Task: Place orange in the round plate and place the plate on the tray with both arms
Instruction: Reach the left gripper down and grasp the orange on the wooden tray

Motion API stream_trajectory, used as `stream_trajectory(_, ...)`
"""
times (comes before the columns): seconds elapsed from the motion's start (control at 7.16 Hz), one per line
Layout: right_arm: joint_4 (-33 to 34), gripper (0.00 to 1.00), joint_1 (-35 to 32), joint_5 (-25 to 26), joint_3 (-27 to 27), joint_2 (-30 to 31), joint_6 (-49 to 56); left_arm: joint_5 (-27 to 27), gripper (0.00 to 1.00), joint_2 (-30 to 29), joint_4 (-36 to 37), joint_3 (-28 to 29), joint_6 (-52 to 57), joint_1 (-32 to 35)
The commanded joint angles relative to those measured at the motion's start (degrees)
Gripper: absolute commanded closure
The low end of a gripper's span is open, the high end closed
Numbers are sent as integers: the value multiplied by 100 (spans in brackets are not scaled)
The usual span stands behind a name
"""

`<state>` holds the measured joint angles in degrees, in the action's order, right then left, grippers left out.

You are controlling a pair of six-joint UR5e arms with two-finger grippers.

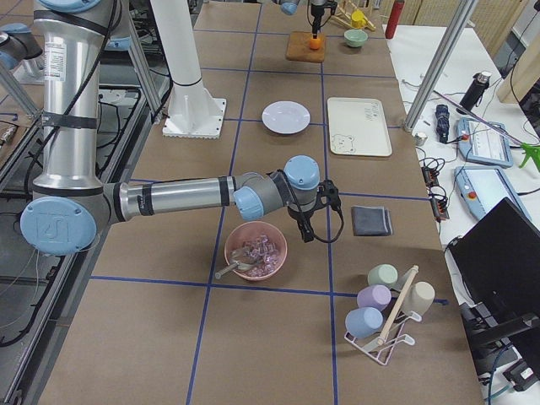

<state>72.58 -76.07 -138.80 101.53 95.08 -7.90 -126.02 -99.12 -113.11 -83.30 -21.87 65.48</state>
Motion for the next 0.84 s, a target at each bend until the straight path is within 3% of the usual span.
stream_trajectory(0.0, -7, 0, 66, 2, -37, -68, -1, -2, 4, -133, -141, 173, -37, -289)
stream_trajectory(0.42, 2, 0, 75, 2, -46, -103, -1, 34, 8, -143, -159, 393, 42, -299)
stream_trajectory(0.56, 2, 0, 75, -6, -46, -103, -9, 42, 30, -134, -150, 394, 8, -299)
stream_trajectory(0.7, 2, 0, 75, -7, -46, -103, -9, -10, 80, -204, -80, 359, -54, -290)
